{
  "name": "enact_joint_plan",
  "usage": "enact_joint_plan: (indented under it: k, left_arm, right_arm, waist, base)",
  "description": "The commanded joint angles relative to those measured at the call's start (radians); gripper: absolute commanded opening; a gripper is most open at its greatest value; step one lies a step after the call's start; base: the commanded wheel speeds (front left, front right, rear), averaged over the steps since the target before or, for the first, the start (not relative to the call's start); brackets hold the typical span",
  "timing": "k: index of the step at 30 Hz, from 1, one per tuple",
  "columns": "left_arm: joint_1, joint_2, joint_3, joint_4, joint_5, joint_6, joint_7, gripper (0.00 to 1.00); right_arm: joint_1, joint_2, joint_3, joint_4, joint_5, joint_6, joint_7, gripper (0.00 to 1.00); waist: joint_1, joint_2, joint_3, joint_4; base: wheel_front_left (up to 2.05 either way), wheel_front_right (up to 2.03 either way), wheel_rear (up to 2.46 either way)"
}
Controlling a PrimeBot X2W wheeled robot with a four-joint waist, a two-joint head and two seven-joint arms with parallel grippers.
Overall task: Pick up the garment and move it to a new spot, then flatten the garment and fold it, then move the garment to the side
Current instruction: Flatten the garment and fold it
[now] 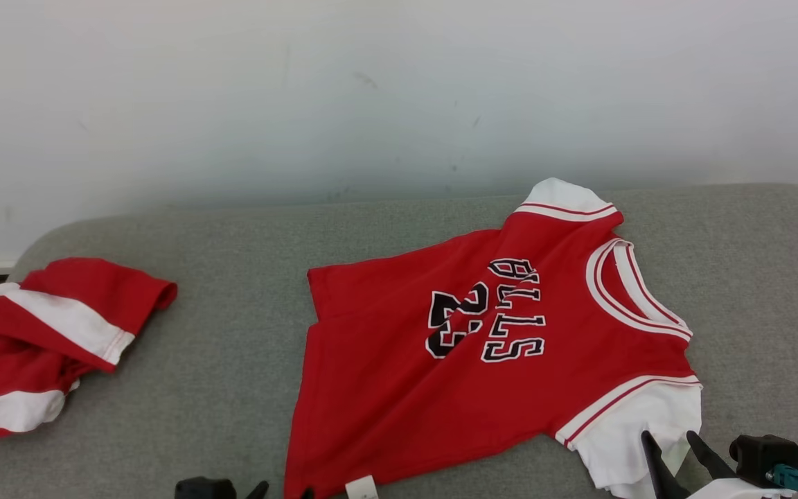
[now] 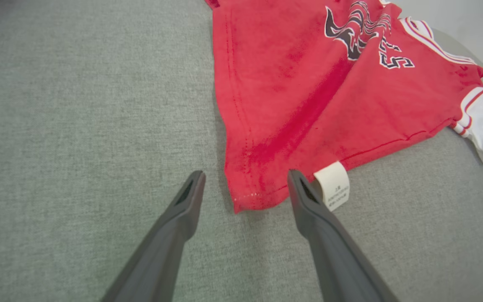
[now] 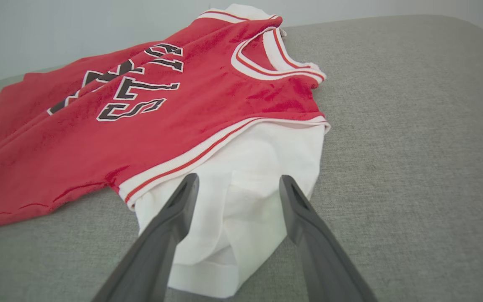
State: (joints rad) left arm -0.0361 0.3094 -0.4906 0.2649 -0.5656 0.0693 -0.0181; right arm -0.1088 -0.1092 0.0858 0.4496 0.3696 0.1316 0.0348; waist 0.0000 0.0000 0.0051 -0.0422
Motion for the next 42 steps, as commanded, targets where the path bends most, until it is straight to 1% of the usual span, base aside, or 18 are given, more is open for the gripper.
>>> enact_joint_plan:
  k: [1,5,13,14,15,16,18,21,22,23,24,25,31,35,39,42]
  left_arm:
    - [-0.002,0.004,-0.003,0.001,-0.010,-0.006,0.011,1.00]
    - [-0.014,-0.001,-0.021,-0.001,-0.016,-0.018,0.044,1.00]
    - [-0.035,-0.007,-0.040,0.009,-0.032,-0.038,0.078,1.00]
    - [-0.039,-0.007,-0.041,0.011,-0.033,-0.039,0.080,1.00]
    - [-0.045,-0.006,-0.042,0.012,-0.030,-0.038,0.078,1.00]
    - [-0.052,-0.006,-0.037,0.013,-0.026,-0.033,0.070,1.00]
    - [-0.059,-0.006,-0.033,0.022,-0.019,-0.025,0.064,1.00]
    - [-0.072,-0.005,-0.028,0.042,-0.019,-0.021,0.061,1.00]
    - [-0.075,-0.007,-0.029,0.047,-0.026,-0.029,0.065,0.85]
    - [-0.077,-0.011,-0.030,0.051,-0.035,-0.033,0.066,0.50]
    - [-0.078,-0.011,-0.031,0.056,-0.041,-0.038,0.070,0.29]
    - [-0.076,-0.009,-0.036,0.061,-0.042,-0.042,0.074,0.00]
    - [-0.070,-0.011,-0.041,0.071,-0.054,-0.051,0.079,0.00]
    - [-0.072,-0.003,-0.034,0.060,-0.046,-0.044,0.057,0.00]
    - [-0.075,0.005,-0.016,0.029,-0.040,-0.031,0.023,0.00]
    - [-0.083,0.013,0.003,-0.005,-0.037,-0.021,-0.006,0.00]
  right_arm:
    - [-0.019,-0.003,-0.004,0.021,-0.010,-0.002,0.005,1.00]
    - [-0.054,0.005,-0.026,0.084,-0.034,-0.002,0.010,1.00]
    - [-0.101,0.021,-0.033,0.148,-0.040,-0.002,-0.013,1.00]
    - [-0.106,0.023,-0.031,0.156,-0.039,-0.002,-0.014,0.99]
    - [-0.110,0.025,-0.028,0.164,-0.038,-0.002,-0.017,0.80]
    - [-0.116,0.027,-0.025,0.170,-0.036,-0.002,-0.019,0.50]
    - [-0.123,0.029,-0.020,0.185,-0.029,-0.002,-0.026,0.32]
    - [-0.133,0.031,-0.011,0.204,-0.023,-0.002,-0.034,0.13]
    - [-0.136,0.032,-0.008,0.211,-0.020,-0.002,-0.037,0.00]
    - [-0.137,0.032,-0.005,0.216,-0.018,-0.002,-0.037,0.00]
    - [-0.138,0.032,-0.004,0.221,-0.016,-0.002,-0.039,0.00]
    - [-0.138,0.031,-0.003,0.225,-0.015,-0.002,-0.042,0.00]
    - [-0.135,0.019,-0.017,0.230,-0.002,-0.002,-0.078,0.00]
    - [-0.119,0.011,-0.034,0.206,0.011,-0.002,-0.111,0.00]
    - [-0.102,0.003,-0.040,0.151,0.034,-0.002,-0.129,0.00]
    - [-0.088,-0.005,-0.045,0.084,0.056,-0.002,-0.131,0.00]
  waist:
    - [0.0000,0.0000,0.008,0.006]
    - [0.0000,0.0000,0.026,0.017]
    - [0.0000,0.0000,0.053,0.022]
    - [0.0000,0.0000,0.055,0.022]
    - [0.0000,0.0000,0.058,0.021]
    - [0.0000,0.0000,0.060,0.021]
    - [0.0000,0.0000,0.065,0.020]
    - [0.0000,0.0000,0.068,0.016]
    - [0.0000,0.0000,0.069,0.014]
    - [0.0000,0.0000,0.069,0.013]
    - [0.0000,0.0000,0.069,0.011]
    - [0.0000,0.0000,0.069,0.009]
    - [0.0000,0.0000,0.057,0.003]
    - [0.0000,0.0000,0.044,0.002]
    - [0.0000,0.0000,0.035,0.000]
    - [0.0000,0.0000,0.035,-0.003]
  base:
    - [0.00,0.00,0.00]
    - [0.00,0.00,0.00]
    - [0.00,0.00,0.00]
    - [0.00,0.00,0.00]
    - [0.00,0.00,0.00]
    - [0.00,0.00,0.00]
    - [0.00,0.00,0.00]
    - [0.00,0.00,0.00]
    - [0.00,0.00,0.00]
    - [0.00,0.00,0.00]
    - [0.00,0.00,0.00]
    - [0.00,0.00,0.00]
    - [0.00,0.00,0.00]
    - [0.00,0.00,0.00]
    - [0.00,0.00,0.00]
    - [0.00,0.00,0.00]
